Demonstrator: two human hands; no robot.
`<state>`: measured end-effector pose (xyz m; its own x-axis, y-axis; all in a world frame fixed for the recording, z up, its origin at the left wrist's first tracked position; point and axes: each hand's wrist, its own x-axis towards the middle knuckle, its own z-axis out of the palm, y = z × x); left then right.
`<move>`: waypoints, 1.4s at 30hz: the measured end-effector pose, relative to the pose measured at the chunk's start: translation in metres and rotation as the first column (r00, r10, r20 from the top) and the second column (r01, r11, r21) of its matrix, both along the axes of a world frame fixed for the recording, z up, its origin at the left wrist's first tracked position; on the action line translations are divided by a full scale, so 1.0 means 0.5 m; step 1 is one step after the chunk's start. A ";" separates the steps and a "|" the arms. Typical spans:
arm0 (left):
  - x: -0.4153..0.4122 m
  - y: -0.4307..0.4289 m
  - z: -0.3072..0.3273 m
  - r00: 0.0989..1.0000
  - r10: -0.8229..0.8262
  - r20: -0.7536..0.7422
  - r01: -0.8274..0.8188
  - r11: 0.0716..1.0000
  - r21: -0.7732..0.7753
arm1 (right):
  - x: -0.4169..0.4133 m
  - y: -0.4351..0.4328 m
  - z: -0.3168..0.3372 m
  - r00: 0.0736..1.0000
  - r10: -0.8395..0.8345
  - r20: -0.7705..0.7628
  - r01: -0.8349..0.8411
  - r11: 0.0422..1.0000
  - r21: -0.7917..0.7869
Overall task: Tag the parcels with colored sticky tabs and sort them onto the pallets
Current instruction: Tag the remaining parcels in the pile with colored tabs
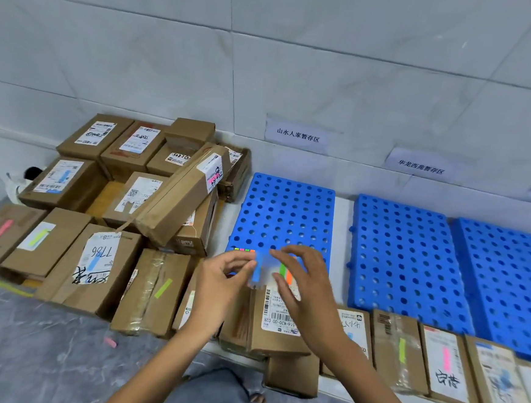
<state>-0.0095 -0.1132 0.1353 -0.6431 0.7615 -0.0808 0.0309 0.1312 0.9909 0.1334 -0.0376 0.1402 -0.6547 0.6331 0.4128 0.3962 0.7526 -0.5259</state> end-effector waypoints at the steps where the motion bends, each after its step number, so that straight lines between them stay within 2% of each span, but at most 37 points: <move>1: 0.008 0.002 0.014 0.999 -0.023 0.044 0.022 0.999 0.026 | -0.009 -0.002 0.000 0.999 0.013 0.029 -0.015 0.999 0.050; 5: 0.021 0.004 0.051 0.971 -0.076 0.225 0.059 0.995 0.082 | -0.022 0.000 -0.012 0.994 -0.048 0.094 0.015 0.946 0.323; 7: 0.023 0.000 0.055 0.960 -0.084 0.269 0.063 0.994 0.086 | -0.020 0.000 -0.012 0.996 -0.048 0.077 0.015 0.922 0.388; 13: 0.035 -0.018 0.043 0.938 -0.080 0.338 0.068 0.997 0.047 | -0.010 -0.006 -0.018 0.998 -0.061 0.023 0.050 0.941 0.335; 17: 0.041 -0.027 0.039 0.917 -0.103 0.386 0.100 0.995 0.027 | 0.002 -0.006 -0.023 0.999 -0.047 0.021 0.034 0.911 0.410; 19: 0.042 -0.032 0.033 0.907 -0.112 0.407 0.119 0.993 0.007 | 0.007 -0.011 -0.021 0.999 -0.032 0.001 0.029 0.917 0.398; 25: 0.049 -0.045 0.025 0.833 -0.110 0.542 0.148 0.989 -0.028 | 0.009 -0.022 -0.013 0.996 -0.007 -0.086 0.016 0.994 0.112; 27: 0.051 -0.046 0.023 0.822 -0.102 0.560 0.155 0.987 -0.048 | 0.010 -0.022 -0.013 0.997 0.016 -0.075 -0.005 0.989 0.150; 30: 0.053 -0.045 0.020 0.833 -0.110 0.542 0.175 0.982 -0.070 | 0.009 -0.024 -0.014 0.993 0.077 -0.084 -0.050 0.957 0.287; 32: 0.052 -0.044 0.017 0.841 -0.092 0.534 0.149 0.987 -0.064 | 0.010 -0.024 -0.015 0.990 0.104 -0.092 -0.072 0.950 0.302; 34: 0.047 -0.041 0.011 0.860 -0.052 0.508 0.093 0.994 -0.057 | 0.014 -0.021 -0.018 0.991 0.110 -0.072 -0.091 0.970 0.227; 37: 0.025 -0.034 -0.014 0.871 0.036 0.490 -0.019 0.999 -0.039 | 0.021 -0.008 -0.018 0.994 0.104 -0.031 -0.105 0.994 -0.038; 40: -0.014 -0.030 -0.063 0.830 0.191 0.524 -0.177 0.981 -0.078 | 0.034 0.016 -0.024 0.997 0.074 -0.017 -0.076 0.955 -0.287; 42: -0.041 -0.033 -0.115 0.828 0.317 0.463 -0.286 0.948 -0.138 | 0.046 0.045 -0.043 0.996 0.041 0.075 -0.010 0.927 -0.374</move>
<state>-0.0299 -0.1296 0.0779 -0.7113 0.5193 -0.4736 -0.4902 0.1164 0.8638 0.1563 -0.0151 0.1187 -0.6938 0.7138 0.0956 0.4320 0.5188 -0.7377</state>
